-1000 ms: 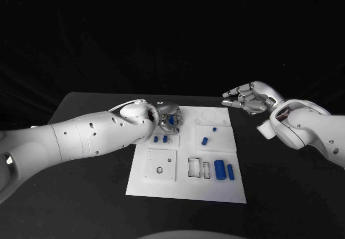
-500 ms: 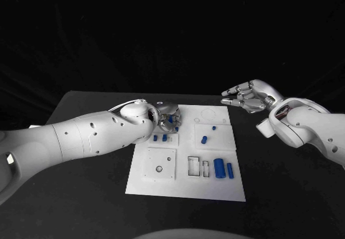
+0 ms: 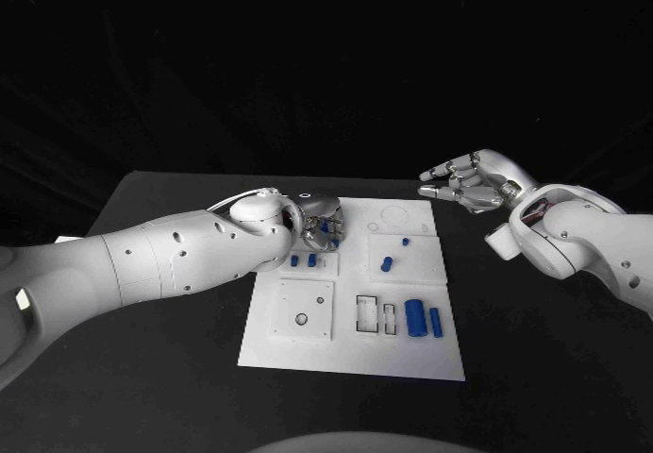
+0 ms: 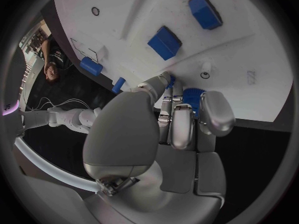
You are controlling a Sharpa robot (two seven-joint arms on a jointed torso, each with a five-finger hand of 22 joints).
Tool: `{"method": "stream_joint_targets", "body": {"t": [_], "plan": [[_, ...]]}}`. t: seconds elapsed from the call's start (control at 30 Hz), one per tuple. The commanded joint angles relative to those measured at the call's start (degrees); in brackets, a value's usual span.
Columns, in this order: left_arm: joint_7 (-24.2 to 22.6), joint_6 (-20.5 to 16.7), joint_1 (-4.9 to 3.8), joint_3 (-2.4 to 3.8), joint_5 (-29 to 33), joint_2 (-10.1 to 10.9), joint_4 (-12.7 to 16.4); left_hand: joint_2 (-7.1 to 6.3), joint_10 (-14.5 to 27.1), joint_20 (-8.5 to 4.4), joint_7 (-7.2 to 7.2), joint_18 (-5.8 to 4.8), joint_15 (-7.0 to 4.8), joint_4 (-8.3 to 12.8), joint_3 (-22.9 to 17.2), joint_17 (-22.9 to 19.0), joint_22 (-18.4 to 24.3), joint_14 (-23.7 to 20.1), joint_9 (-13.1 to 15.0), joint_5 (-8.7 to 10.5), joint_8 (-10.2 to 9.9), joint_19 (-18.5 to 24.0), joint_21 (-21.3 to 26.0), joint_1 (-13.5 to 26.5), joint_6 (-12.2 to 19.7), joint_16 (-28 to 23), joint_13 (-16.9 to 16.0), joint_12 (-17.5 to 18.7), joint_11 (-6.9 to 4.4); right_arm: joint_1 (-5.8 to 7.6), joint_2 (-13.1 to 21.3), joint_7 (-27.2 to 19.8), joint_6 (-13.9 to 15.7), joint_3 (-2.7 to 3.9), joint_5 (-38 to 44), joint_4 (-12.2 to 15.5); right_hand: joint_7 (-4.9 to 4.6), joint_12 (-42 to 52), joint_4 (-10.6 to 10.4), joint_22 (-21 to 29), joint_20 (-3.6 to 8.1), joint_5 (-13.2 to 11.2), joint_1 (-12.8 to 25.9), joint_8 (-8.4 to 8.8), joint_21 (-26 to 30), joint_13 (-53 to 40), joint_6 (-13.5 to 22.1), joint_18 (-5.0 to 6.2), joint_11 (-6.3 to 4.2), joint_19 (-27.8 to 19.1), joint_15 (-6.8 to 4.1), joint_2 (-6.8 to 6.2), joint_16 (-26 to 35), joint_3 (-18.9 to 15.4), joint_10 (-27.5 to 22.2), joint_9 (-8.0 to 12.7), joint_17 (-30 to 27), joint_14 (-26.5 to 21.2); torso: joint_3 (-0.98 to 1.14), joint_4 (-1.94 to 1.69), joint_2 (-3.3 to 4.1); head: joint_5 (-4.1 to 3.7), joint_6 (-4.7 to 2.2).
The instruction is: Assemble the parts on the task board
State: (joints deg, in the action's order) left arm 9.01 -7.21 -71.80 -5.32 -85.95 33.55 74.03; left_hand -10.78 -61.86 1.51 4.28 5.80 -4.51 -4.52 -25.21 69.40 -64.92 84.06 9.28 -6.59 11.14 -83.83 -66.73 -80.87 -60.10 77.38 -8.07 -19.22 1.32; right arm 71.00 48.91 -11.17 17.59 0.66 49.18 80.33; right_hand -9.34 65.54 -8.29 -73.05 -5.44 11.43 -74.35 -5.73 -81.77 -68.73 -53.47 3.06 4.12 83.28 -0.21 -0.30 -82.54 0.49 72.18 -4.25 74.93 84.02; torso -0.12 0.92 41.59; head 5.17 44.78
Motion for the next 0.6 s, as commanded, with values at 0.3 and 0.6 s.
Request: {"method": "stream_joint_targets", "body": {"t": [0.3,0.6], "plan": [[0.05,2.87,0.23,-0.09,-0.42,-0.2,-0.27,0.5,-1.73,-0.43,0.24,-0.67,-0.28,0.52,-1.63,-0.31,-0.61,2.55,-0.12,-0.02,-0.61,-1.82,-0.5,0.53,-1.27,-0.13,0.51,1.31,0.12,-0.02,-0.02,-0.37,-0.42,0.01,-0.03,0.12,0.22,0.13,-0.09,-0.05,-0.03,0.18,0.01,-0.27,0.3,-0.05,0.17,0.35,0.01,-0.41,-0.19,0.49,-0.06,-0.26,0.0,-0.04,8.82,4.13,0.02,0.02,0.05,0.04,0.09],[-0.31,0.63,0.24,-0.08,-0.29,-0.1,-0.11,1.92,-6.6,0.56,1.17,-1.37,1.21,3.48,-5.21,-0.47,-3.54,2.55,0.13,0.0,-0.75,-2.32,-3.02,-0.32,-4.58,0.37,0.48,3.15,0.16,-0.02,-0.07,-0.42,-0.49,0.01,-0.03,0.1,0.22,0.13,-0.09,-0.05,-0.03,0.18,0.01,-0.27,0.3,-0.05,0.17,0.35,0.01,-0.41,-0.19,0.49,-0.06,-0.26,0.0,-0.04,8.82,4.13,-0.03,-0.01,0.05,0.02,0.02]]}}
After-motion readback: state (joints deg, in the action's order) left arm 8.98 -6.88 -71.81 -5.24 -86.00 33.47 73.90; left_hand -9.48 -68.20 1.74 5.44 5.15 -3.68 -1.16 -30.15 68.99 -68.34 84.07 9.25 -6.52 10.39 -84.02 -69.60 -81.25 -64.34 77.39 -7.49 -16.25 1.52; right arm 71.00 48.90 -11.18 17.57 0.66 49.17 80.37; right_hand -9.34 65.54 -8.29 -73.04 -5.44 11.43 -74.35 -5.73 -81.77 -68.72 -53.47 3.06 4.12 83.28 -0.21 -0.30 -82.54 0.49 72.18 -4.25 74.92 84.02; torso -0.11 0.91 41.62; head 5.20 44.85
